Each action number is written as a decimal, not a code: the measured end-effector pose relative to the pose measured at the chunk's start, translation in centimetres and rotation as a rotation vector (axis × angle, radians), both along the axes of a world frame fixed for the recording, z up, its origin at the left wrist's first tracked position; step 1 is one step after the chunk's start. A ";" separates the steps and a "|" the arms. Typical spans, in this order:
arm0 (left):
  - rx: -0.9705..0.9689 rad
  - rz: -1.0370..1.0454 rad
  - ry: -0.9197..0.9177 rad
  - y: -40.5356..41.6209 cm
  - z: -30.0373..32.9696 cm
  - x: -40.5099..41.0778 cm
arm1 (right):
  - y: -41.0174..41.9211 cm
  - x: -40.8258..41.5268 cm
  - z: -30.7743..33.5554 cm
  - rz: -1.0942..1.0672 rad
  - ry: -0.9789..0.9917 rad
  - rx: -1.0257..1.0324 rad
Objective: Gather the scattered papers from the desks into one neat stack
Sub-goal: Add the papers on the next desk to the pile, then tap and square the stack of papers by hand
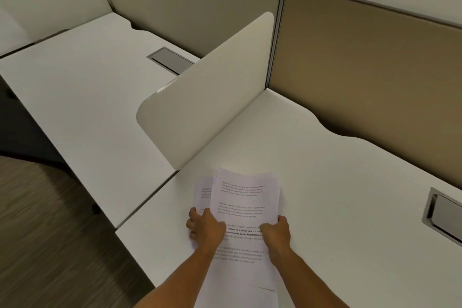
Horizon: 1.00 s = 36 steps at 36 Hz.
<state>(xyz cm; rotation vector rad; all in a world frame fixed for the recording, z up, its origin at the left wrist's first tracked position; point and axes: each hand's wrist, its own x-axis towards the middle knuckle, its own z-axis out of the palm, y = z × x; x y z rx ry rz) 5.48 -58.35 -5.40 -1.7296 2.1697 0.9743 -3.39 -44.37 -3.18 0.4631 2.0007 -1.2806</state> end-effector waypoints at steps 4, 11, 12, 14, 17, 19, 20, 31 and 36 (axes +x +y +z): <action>-0.020 -0.023 0.004 -0.2 0.0 0.2 | 0.1 0.2 -0.2 -0.011 -0.021 -0.034; -0.007 -0.031 -0.007 -0.9 0.5 0.5 | 0.5 -0.1 -0.3 -0.042 -0.072 -0.123; -0.004 -0.054 -0.024 -1.1 0.6 0.6 | 0.6 -0.2 -0.4 -0.039 -0.085 -0.137; 0.013 -0.094 -0.033 -1.2 0.7 0.6 | 0.8 -0.3 -0.8 -0.030 -0.109 -0.153; 0.051 -0.102 0.099 -1.4 0.5 1.1 | 1.1 -0.3 -1.2 -0.042 -0.129 -0.165; 0.122 -0.035 0.271 -1.4 0.6 1.4 | 1.0 -0.2 -1.1 -0.034 -0.126 -0.168; 0.156 0.009 0.341 -1.4 0.8 1.6 | 0.8 -0.1 -1.1 -0.030 -0.128 -0.173; 0.543 0.226 0.558 -2.5 1.1 3.1 | 1.4 0.1 -0.2 -0.059 -0.214 -0.294; 0.624 0.215 0.624 -2.3 1.3 3.8 | 3.5 0.5 0.5 -0.085 -0.173 -0.304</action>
